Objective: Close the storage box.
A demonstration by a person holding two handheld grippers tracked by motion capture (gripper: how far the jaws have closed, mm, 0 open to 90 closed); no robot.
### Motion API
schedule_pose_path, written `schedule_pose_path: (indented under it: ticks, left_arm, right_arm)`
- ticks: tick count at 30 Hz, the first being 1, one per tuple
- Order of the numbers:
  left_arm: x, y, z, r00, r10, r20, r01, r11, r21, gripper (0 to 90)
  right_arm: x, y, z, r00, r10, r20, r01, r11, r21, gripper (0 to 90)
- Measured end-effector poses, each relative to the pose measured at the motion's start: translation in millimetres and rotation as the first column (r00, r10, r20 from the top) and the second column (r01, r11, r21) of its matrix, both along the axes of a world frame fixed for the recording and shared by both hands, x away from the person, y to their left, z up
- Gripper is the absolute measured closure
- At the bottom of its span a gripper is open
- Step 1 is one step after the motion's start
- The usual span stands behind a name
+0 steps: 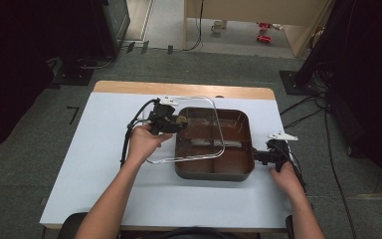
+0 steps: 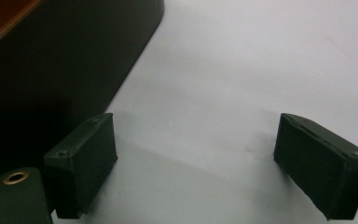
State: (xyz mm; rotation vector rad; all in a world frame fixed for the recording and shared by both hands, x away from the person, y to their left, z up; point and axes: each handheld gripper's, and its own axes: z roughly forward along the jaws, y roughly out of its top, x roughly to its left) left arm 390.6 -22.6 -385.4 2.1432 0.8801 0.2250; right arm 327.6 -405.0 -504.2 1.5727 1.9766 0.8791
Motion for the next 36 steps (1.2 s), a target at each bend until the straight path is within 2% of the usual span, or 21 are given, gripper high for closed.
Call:
schedule_pose_path:
  ticks: [5,9,11,18,22,29,34,36]
  left_arm:
    - [-1.9,-18.6,-4.6,0.9995,-0.027,-0.016,0.027,0.9996,-0.012,59.5]
    - [-3.3,-35.6,-8.2,0.9989,-0.045,-0.011,0.045,0.9988,-0.022,59.5]
    - [-2.8,-46.0,-12.0,0.9977,-0.066,-0.015,0.065,0.9978,-0.012,59.5]
    - [-3.1,-64.3,-20.1,0.9959,-0.085,-0.03,0.085,0.9964,0.003,59.5]
    - [-5.6,-78.8,-23.2,0.9936,-0.112,-0.014,0.113,0.9927,0.042,59.5]
    - [-6.6,-90.8,-26.9,0.9936,-0.112,-0.014,0.112,0.9925,0.048,59.5]
    - [-10.2,-98.0,-31.2,0.9906,-0.137,0.004,0.136,0.9882,0.071,59.5]
    - [-10.2,-98.6,-30.4,0.9907,-0.136,-0.009,0.136,0.9889,0.059,59.5]
  right_arm:
    - [0.0,0.1,-0.1,1.0,-0.001,0.001,0.001,1.0,0.001,12.4]
    - [0.0,0.1,0.0,1.0,-0.001,0.001,0.001,1.0,0.001,12.4]
    - [0.0,0.1,-0.1,1.0,-0.001,0.001,0.001,1.0,0.001,12.4]
    - [0.0,0.0,0.0,1.0,-0.001,0.0,0.001,1.0,0.001,12.4]
    - [0.0,0.0,-0.1,1.0,0.0,0.001,0.0,1.0,0.001,12.4]
    - [0.0,0.0,-0.1,1.0,0.0,0.001,0.0,1.0,0.001,12.4]
    - [0.0,-0.1,-0.2,1.0,0.001,0.002,-0.001,1.0,0.0,12.4]
    - [0.0,-0.1,-0.1,1.0,0.001,0.002,-0.001,1.0,0.0,12.4]
